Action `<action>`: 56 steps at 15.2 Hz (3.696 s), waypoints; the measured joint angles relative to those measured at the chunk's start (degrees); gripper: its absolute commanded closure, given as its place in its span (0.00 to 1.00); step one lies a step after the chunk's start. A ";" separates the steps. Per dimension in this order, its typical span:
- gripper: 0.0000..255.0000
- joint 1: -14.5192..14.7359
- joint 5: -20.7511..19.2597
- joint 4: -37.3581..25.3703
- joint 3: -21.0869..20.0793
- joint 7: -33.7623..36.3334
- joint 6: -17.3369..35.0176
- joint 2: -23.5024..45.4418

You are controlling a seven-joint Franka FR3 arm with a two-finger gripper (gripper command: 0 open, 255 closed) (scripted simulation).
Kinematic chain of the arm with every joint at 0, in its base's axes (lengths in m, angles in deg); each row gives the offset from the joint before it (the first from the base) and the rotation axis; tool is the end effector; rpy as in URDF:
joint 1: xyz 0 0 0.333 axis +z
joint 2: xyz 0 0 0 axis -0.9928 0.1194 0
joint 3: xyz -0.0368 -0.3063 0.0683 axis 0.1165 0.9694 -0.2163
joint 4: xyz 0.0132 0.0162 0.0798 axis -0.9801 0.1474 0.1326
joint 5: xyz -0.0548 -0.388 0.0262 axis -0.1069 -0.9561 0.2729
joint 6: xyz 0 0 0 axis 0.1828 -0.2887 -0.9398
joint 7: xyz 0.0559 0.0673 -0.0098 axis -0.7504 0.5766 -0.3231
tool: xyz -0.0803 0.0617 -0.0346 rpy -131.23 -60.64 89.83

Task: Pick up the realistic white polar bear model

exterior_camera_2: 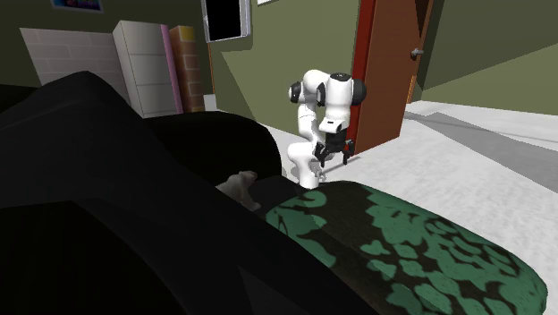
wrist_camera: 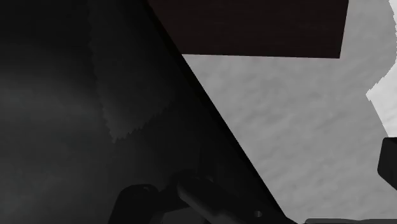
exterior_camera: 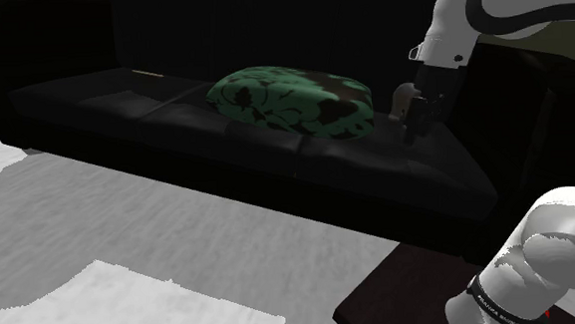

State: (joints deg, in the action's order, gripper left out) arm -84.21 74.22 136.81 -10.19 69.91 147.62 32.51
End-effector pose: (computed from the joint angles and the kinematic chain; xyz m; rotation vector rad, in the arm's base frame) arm 0.3059 0.0179 0.5497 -3.0876 -0.1135 0.0945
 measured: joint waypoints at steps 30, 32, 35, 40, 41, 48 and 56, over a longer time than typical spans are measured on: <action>0.00 -19.91 -8.95 -40.47 16.11 12.80 -1.26 36.68; 0.00 -20.21 -9.02 -39.85 16.41 13.16 -0.28 36.98; 0.00 -20.30 -9.14 -37.32 16.48 13.44 1.93 36.65; 1.00 -20.33 -9.29 -34.59 16.49 13.68 4.38 36.26; 1.00 -20.34 -9.28 -34.57 16.50 13.69 4.35 36.20; 1.00 -20.32 -9.28 -34.52 16.48 13.74 4.38 36.14; 1.00 -20.25 -9.03 -39.62 16.46 13.37 0.06 37.10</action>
State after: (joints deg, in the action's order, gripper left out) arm -104.46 65.19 97.18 6.27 83.28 147.68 69.61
